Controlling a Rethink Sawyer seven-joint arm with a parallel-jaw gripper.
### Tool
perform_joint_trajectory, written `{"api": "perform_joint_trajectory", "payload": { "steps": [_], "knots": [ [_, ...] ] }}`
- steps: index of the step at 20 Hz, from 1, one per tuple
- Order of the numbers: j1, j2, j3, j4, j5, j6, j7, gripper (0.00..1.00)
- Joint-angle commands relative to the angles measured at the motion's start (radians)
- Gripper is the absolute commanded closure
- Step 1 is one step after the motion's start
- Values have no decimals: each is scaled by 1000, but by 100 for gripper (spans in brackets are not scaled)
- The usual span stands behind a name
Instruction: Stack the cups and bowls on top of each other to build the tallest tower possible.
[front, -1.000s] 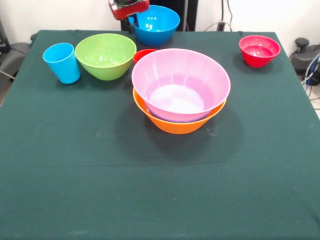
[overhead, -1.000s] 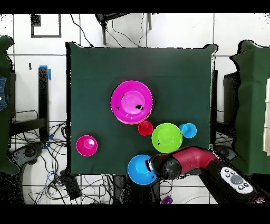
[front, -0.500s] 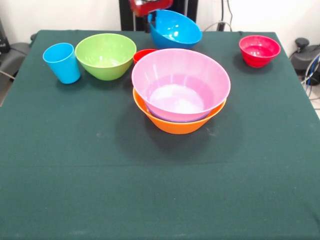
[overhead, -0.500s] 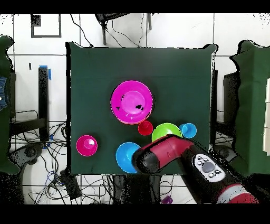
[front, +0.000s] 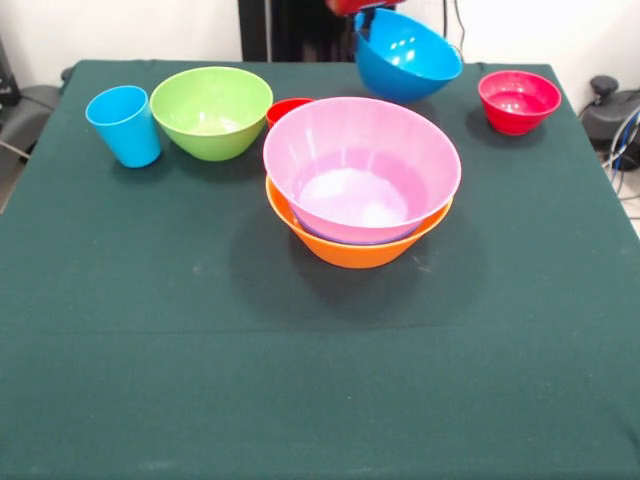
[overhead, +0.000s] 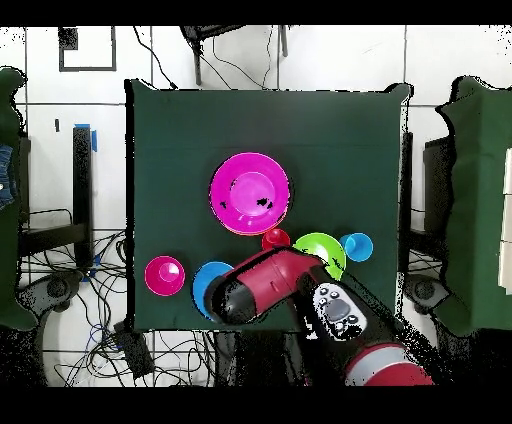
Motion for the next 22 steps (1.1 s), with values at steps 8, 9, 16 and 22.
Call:
{"api": "perform_joint_trajectory", "payload": {
  "steps": [8, 9, 16, 22],
  "knots": [
    [123, -21, -69, -88, 127, 48, 142, 100],
    [132, -28, -74, -89, 132, 50, 147, 100],
    [158, -44, -96, -109, 155, 57, 113, 100],
    [156, -54, -86, -127, 140, 26, 77, 100]
  ]
}}
